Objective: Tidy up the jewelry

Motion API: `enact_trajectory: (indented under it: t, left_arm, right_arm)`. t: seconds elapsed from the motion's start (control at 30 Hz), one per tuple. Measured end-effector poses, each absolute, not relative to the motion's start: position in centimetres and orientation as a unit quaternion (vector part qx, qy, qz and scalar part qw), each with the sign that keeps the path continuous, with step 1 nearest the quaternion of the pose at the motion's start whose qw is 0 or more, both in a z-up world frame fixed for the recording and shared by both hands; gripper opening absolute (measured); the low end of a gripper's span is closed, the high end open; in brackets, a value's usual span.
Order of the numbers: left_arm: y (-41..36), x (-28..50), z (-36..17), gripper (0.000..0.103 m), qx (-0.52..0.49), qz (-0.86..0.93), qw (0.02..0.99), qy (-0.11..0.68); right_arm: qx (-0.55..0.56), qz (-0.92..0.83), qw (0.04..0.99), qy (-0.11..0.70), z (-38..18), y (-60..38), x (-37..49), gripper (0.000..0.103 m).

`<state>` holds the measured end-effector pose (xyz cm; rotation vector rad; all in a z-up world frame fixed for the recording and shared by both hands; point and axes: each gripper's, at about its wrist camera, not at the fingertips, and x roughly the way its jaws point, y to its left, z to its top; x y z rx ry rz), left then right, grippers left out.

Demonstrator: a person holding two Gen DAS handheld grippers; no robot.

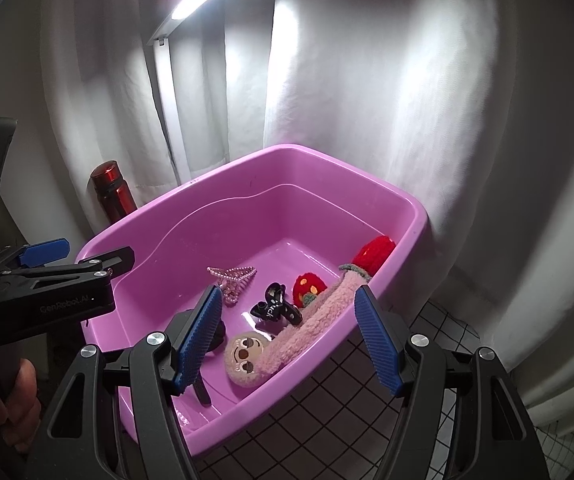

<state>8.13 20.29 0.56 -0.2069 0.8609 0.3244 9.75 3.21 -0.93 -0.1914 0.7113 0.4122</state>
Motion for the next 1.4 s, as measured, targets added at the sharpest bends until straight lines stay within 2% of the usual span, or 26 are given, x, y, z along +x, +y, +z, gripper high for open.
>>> enact_trajectory:
  t: [1.4]
  left_arm:
    - [20.44,7.91,0.31,0.093,-0.089,0.147,0.890,0.421]
  right_arm:
    - [-0.097,0.197,0.911,0.350,-1.05,3.36,9.41,0.066]
